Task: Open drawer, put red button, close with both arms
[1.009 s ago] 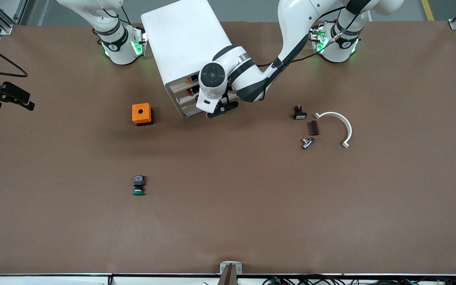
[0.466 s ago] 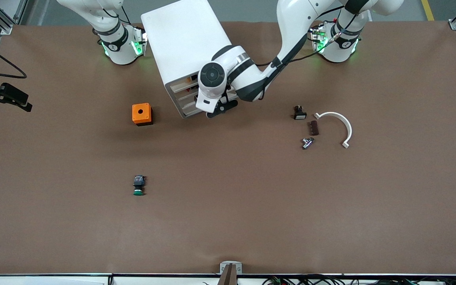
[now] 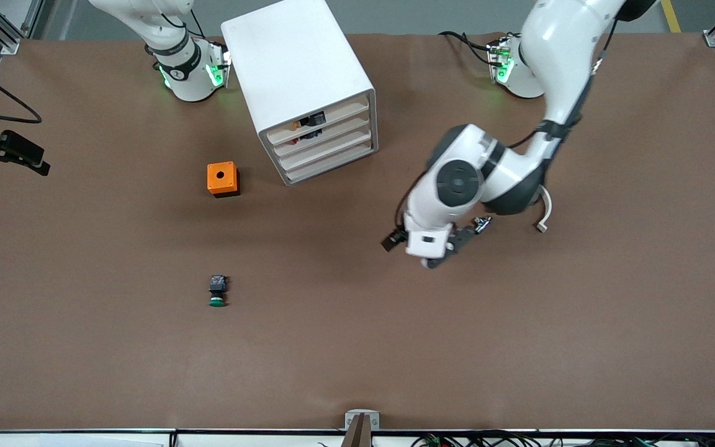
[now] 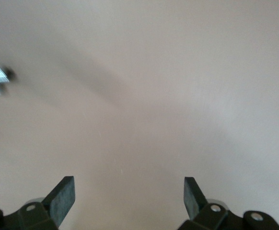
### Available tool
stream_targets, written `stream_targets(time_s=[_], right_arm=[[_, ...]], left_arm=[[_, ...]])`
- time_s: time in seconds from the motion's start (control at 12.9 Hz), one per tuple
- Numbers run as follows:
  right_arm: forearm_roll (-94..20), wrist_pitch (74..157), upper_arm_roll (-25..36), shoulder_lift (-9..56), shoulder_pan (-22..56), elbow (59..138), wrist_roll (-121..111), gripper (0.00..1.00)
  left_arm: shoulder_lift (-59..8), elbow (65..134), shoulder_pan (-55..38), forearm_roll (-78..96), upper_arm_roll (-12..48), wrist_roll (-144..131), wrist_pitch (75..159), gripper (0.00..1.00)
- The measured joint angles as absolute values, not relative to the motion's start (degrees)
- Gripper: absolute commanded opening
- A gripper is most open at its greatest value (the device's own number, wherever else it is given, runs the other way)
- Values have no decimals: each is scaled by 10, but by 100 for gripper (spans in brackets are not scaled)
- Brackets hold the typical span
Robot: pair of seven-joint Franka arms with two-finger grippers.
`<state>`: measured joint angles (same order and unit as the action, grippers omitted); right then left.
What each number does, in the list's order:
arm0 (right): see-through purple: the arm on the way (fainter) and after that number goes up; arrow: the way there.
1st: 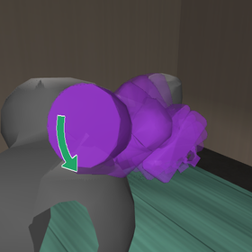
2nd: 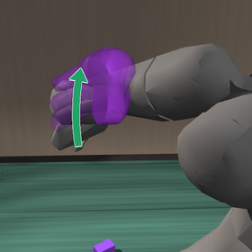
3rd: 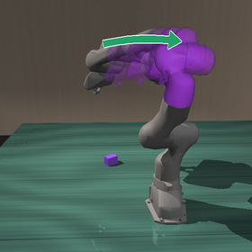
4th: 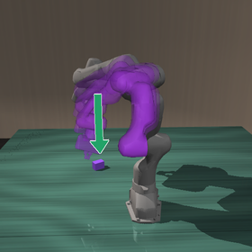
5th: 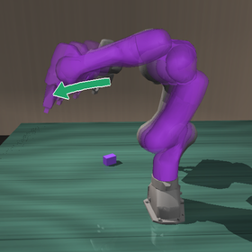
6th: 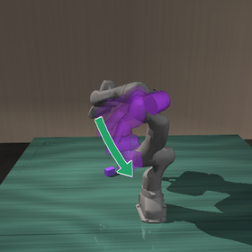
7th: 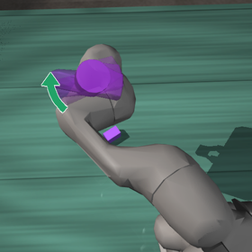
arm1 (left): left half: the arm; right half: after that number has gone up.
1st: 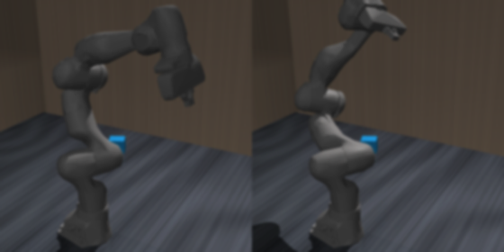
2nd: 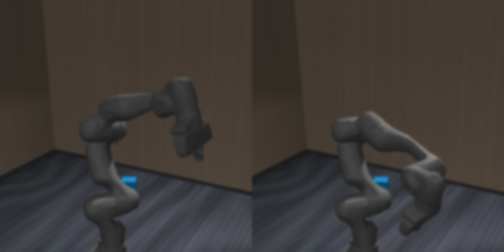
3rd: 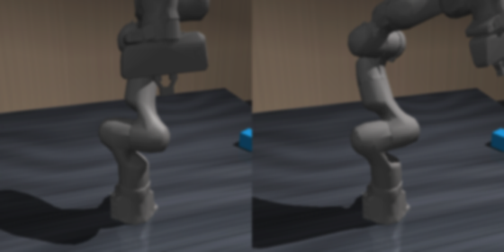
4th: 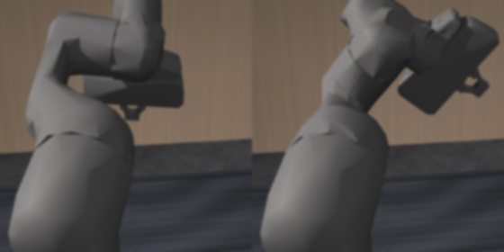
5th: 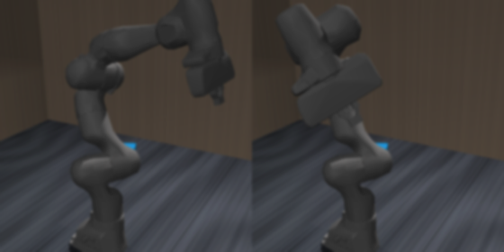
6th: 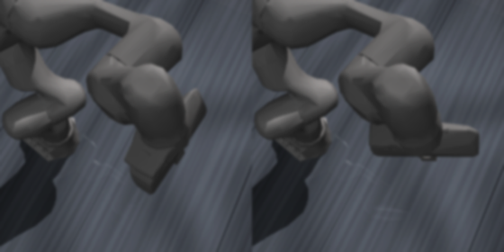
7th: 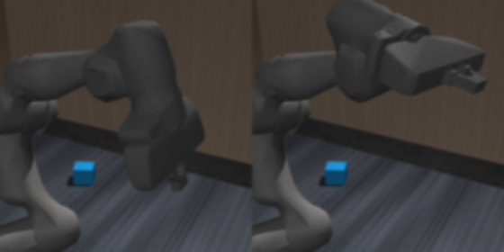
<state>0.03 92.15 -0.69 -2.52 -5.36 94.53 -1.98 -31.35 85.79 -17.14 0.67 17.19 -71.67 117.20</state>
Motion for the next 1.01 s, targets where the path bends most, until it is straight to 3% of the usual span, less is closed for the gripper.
stream_targets(time_s=[0.39,1.01], right_arm=[[1,922,-7,-25,-54,945,-20,100],[1,922,-7,-25,-54,945,-20,100]], left_arm=[[-195,857,-80,4,171,-635,1096,100],[-138,851,1,-52,171,-433,1023,100]])
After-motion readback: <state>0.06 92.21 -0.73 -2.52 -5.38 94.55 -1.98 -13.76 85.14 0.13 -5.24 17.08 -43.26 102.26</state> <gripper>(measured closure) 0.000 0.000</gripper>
